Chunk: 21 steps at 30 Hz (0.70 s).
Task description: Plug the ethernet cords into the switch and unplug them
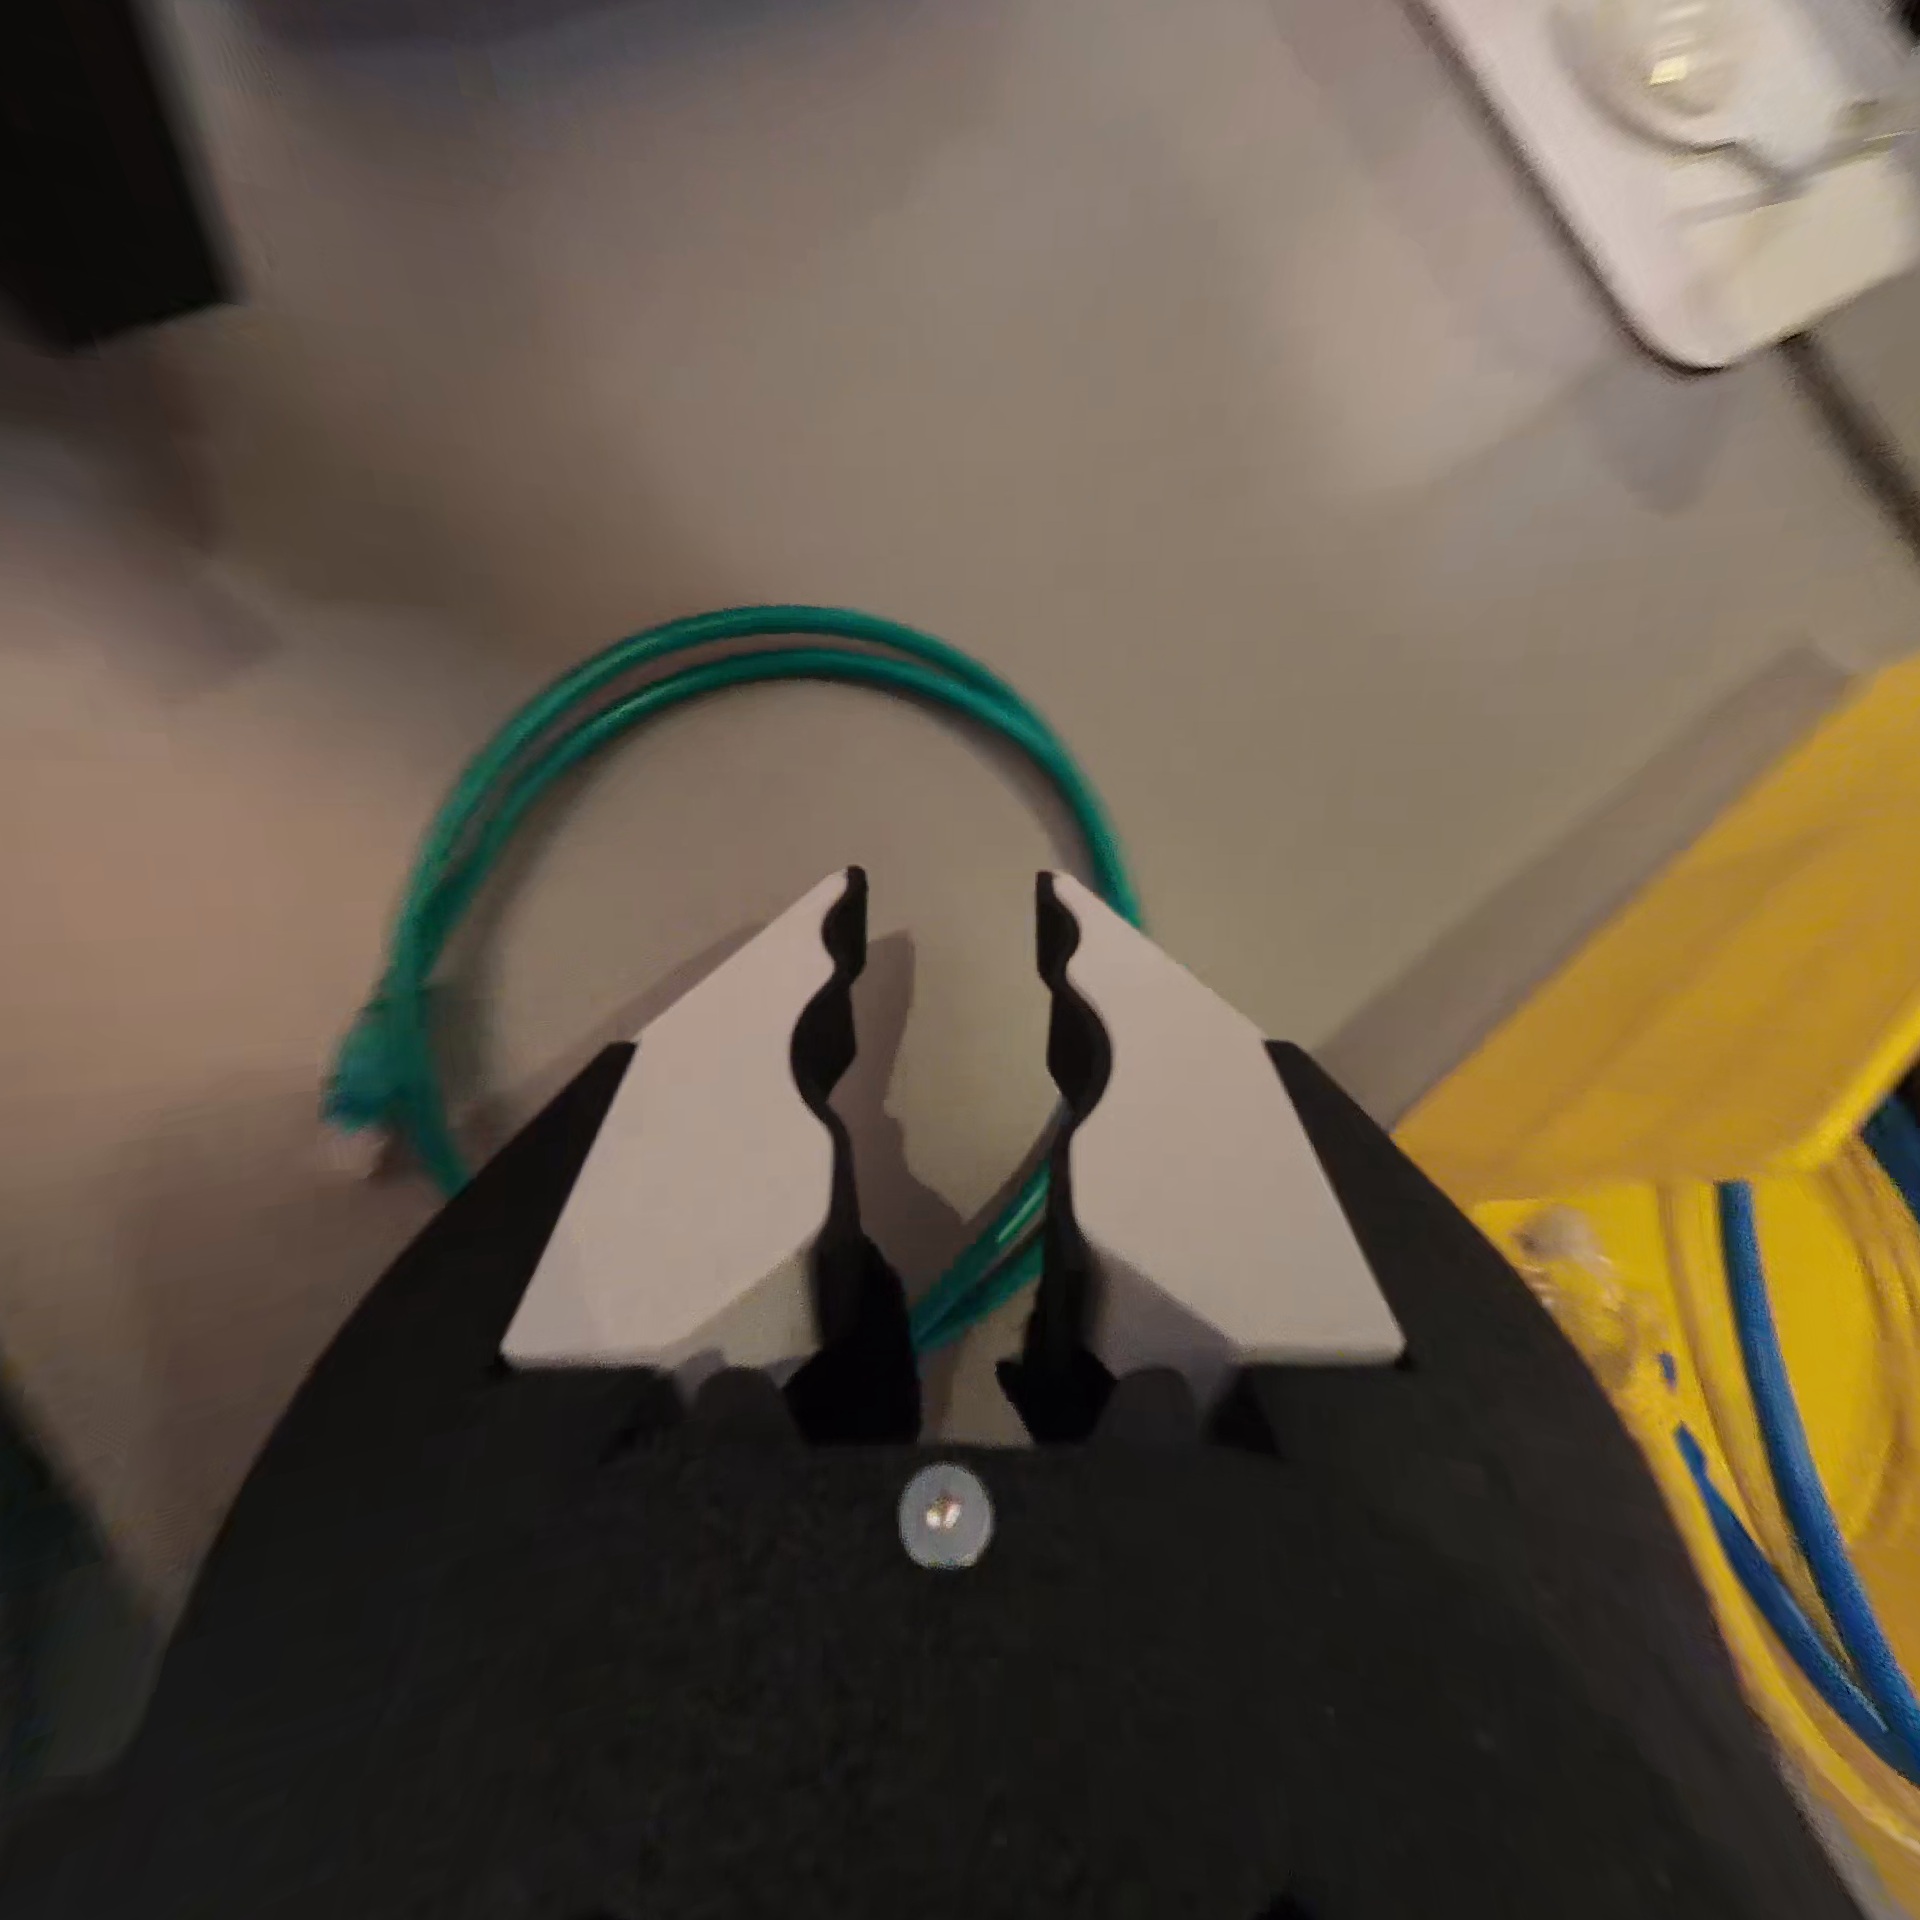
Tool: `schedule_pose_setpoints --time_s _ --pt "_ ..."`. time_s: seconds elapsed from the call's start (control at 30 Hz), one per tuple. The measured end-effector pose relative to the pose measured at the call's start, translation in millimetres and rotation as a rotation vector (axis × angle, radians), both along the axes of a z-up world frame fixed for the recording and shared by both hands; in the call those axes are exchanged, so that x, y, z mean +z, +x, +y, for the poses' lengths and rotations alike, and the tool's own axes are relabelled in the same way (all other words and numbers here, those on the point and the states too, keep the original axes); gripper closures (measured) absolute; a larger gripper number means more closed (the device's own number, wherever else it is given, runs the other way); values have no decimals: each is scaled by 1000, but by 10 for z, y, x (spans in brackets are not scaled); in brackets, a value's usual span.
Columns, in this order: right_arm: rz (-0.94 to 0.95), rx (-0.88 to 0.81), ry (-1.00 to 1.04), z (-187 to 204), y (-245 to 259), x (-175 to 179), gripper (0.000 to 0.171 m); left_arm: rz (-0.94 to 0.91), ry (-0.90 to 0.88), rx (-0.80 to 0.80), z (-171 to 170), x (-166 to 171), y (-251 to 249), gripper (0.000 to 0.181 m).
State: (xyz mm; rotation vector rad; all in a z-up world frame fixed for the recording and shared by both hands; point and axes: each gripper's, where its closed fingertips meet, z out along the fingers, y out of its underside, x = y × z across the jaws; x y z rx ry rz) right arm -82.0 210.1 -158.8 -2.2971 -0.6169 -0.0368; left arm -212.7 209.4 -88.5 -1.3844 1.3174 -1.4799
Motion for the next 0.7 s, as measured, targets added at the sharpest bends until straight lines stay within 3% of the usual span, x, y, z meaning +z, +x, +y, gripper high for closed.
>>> schedule_pose_setpoints --time_s 0.17,0.33,0.5,0.57,0.7 --pt "-36 -88 -2 319 189 -227 133 12 1 -19 -37 -30 32 151" --pt "-48 -126 -16 532 234 -406 150 20 12 -48 -120 -40 32 151" --pt "-30 -29 -30 453 181 -430 164 24 17 -49 -122 -53 20 151" --pt "8 -39 -49 421 167 -388 166 17 16 -37 -96 -37 17 151" --pt "-18 -29 57 330 183 28 166 -10 9 -13 -45 23 -14 151"
